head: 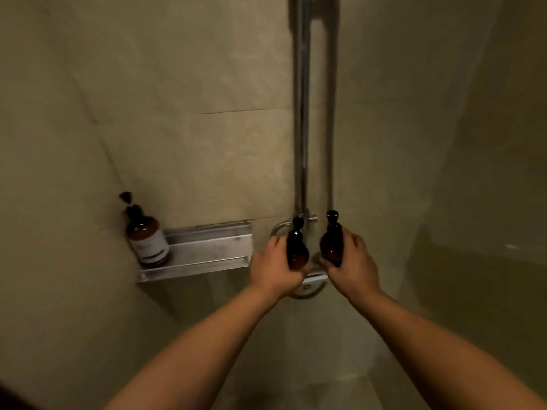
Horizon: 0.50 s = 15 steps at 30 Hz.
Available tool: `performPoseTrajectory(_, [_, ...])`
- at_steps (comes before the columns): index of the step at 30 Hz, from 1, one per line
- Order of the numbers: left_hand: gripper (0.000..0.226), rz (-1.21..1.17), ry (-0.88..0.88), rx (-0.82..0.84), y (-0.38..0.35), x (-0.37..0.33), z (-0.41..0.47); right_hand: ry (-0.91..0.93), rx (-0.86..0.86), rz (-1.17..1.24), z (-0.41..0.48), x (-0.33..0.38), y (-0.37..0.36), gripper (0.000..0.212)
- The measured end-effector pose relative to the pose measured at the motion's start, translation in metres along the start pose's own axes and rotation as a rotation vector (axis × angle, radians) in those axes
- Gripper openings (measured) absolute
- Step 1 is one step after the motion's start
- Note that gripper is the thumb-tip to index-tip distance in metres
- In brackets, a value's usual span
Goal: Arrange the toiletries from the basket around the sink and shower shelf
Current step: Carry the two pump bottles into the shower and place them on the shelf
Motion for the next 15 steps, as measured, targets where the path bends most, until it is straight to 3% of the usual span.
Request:
performPoseTrajectory(9, [0.077,0.063,0.249,-0.164,0.081,0.073,0.05,0.164,0.131,0.236,0.055,0.087,-0.057,0.086])
performPoseTrajectory(15, [0.08,0.071,0.312,-0.199,0.099,0.114,0.063,0.196,0.19,0.299,0.054,0.146,-0.081,0.089])
Point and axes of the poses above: each hand's wrist, its own z-axis towards the middle knuckle, its own y-axis out of the back of the hand, x = y × z, the point moved 4 cm from there along z, towards the middle knuckle, and after that the axes turned 6 degrees about -x, right-handed, at the moved point
